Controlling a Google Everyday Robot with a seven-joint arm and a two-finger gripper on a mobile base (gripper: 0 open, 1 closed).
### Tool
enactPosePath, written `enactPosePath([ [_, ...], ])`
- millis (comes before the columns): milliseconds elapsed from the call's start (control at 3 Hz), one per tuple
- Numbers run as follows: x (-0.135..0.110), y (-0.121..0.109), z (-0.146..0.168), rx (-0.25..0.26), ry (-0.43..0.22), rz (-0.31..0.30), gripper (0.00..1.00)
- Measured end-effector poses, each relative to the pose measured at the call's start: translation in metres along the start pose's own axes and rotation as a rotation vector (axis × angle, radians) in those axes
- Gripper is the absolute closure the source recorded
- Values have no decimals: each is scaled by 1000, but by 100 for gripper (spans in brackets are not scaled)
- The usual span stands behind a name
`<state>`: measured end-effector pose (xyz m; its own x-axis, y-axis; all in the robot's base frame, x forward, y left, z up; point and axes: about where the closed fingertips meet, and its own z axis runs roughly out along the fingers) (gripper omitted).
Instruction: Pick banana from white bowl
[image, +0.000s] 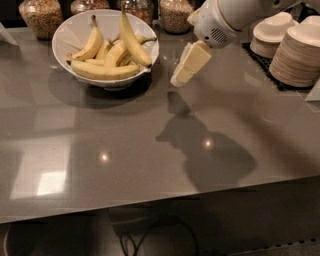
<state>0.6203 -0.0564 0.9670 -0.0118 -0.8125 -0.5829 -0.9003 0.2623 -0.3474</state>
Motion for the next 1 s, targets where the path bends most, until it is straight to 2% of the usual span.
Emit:
enactPosePath([
  [333, -24, -25, 37, 9, -79, 16, 0],
  [1000, -32, -31, 49, 30, -97, -1, 0],
])
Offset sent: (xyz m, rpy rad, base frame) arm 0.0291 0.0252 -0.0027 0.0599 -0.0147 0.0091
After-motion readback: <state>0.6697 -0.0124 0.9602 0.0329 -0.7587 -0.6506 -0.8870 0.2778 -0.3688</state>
